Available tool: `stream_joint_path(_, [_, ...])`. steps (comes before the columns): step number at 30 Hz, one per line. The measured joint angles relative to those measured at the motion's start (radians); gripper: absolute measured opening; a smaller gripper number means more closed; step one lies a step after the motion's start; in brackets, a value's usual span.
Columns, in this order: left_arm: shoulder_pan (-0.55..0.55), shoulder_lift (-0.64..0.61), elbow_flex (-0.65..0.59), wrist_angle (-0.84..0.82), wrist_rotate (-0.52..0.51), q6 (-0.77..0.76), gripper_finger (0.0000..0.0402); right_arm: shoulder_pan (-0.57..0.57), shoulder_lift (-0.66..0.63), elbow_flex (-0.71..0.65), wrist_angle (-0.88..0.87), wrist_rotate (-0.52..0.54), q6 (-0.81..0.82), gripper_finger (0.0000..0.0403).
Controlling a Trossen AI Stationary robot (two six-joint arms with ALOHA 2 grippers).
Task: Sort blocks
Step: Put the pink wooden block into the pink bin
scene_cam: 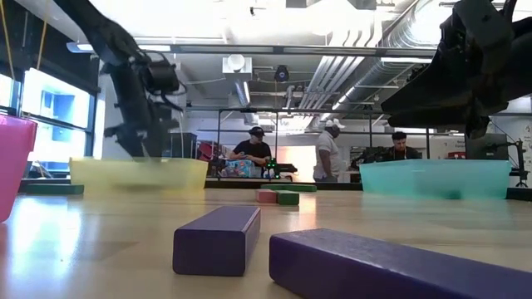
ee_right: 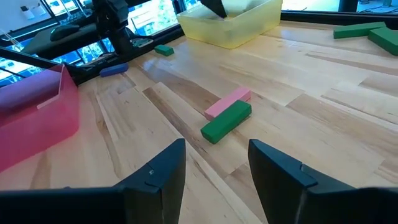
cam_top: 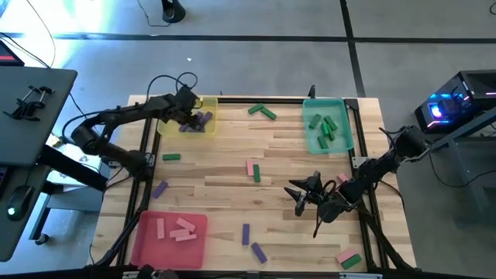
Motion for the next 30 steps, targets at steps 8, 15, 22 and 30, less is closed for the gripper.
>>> stream_joint_path(8, [-0.24, -0.262, -0.048, -0.036, -0.091, -0.023, 0.0222, 0.0, 0.0, 0.0, 0.0, 0.0, 0.003, 0.0161])
stream_joint_path(15, [-0.645, -0.432, -0.105, -0.036, -0.295, -0.155, 0.0223, 0.0, 0.0, 0.0, 0.001, 0.0, 0.026, 0.0161])
stream_joint_path(22, [-1.124, -0.404, -0.106, 0.046, -0.663, -0.212, 0.0223, 0.0, 0.0, 0.0, 0.001, 0.007, 0.026, 0.0161])
stream_joint_path(30, [-1.42, -0.233, -0.106, 0.419, -0.816, -0.137, 0.0223, 0.0, 0.0, 0.0, 0.009, 0.007, 0.027, 0.0161])
